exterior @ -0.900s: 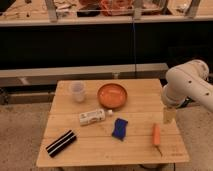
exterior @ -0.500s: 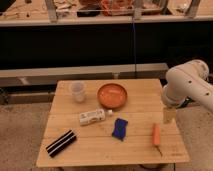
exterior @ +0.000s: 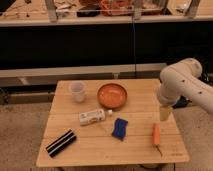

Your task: Drag the ceramic bowl in a circle

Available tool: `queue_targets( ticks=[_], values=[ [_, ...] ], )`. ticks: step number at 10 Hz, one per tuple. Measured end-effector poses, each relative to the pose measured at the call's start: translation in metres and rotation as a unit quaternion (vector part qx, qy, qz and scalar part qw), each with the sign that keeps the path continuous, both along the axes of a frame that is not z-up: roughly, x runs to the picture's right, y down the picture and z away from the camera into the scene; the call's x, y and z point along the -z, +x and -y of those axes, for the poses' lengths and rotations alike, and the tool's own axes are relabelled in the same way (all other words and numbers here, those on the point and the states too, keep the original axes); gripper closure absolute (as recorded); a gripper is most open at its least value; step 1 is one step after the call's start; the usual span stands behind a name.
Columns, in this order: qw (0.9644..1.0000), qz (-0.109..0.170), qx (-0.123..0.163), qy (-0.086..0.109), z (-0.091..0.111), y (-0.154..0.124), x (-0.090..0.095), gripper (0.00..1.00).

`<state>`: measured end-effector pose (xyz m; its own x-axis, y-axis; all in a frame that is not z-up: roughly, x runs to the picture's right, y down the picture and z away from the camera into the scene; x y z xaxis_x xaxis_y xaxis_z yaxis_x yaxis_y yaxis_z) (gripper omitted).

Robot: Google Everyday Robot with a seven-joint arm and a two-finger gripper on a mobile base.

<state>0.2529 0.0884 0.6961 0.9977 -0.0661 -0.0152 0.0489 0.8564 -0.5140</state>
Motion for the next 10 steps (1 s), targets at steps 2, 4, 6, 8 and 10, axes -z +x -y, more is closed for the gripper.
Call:
queue_targets(
  ticks=[2, 4, 6, 8, 10],
  values=[
    [0.9998, 0.005, 0.016, 0.005, 0.005, -0.011, -0.004, 0.2],
    [0.9991, 0.015, 0.038, 0.012, 0.009, -0.013, -0.008, 0.2],
    [0.9975, 0.029, 0.06, 0.021, 0.014, -0.028, -0.014, 0.2],
    [0.9959, 0.039, 0.077, 0.027, 0.018, -0.039, -0.018, 0.2],
    [0.9932, 0.053, 0.097, 0.036, 0.023, -0.041, -0.022, 0.2]
  ],
)
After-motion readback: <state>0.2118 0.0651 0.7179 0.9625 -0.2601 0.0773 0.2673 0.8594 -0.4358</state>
